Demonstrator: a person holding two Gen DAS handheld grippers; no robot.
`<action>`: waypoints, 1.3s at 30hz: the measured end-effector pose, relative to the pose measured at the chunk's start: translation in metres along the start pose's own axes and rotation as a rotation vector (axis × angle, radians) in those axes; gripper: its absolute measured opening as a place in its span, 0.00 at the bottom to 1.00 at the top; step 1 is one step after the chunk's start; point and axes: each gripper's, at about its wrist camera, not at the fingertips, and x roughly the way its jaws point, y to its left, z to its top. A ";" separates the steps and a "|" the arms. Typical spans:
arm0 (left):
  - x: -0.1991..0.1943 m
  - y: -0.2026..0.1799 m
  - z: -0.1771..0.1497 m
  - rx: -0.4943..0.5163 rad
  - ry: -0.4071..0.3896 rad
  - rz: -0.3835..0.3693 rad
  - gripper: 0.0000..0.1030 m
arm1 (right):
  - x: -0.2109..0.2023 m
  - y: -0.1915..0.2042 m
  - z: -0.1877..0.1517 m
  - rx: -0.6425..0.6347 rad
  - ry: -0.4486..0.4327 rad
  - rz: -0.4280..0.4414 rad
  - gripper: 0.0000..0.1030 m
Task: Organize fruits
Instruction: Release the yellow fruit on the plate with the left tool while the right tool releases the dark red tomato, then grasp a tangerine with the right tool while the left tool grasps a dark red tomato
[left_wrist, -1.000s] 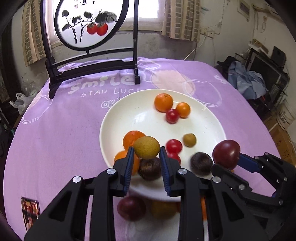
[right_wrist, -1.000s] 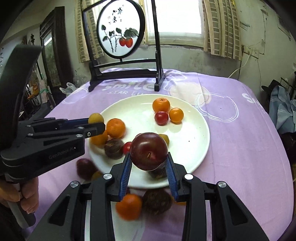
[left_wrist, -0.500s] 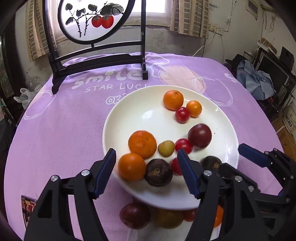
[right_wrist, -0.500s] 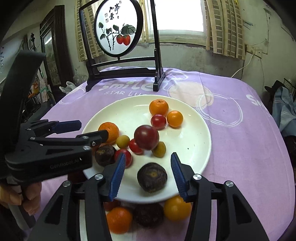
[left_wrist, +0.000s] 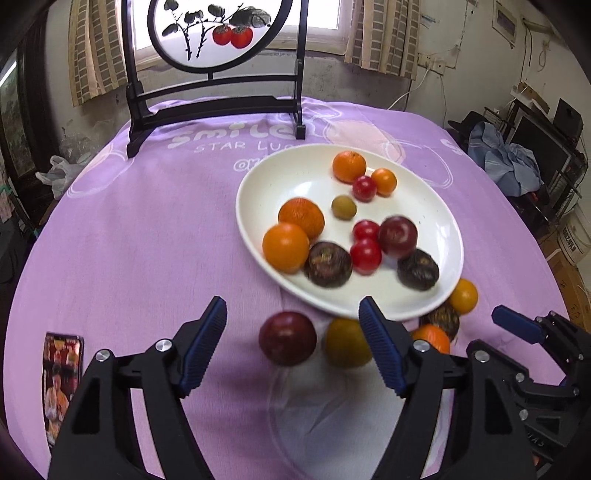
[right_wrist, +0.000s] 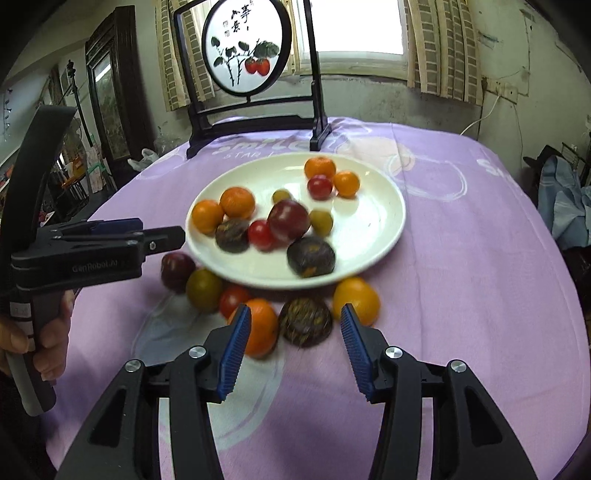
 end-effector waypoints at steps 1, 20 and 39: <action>0.000 0.001 -0.004 0.002 0.003 0.000 0.70 | 0.001 0.003 -0.004 0.002 0.011 0.005 0.50; 0.012 0.032 -0.023 -0.029 0.024 0.011 0.72 | 0.051 0.040 -0.004 0.013 0.157 -0.074 0.46; 0.034 0.016 -0.033 0.068 0.086 0.060 0.76 | 0.021 0.027 -0.024 0.030 0.126 0.028 0.34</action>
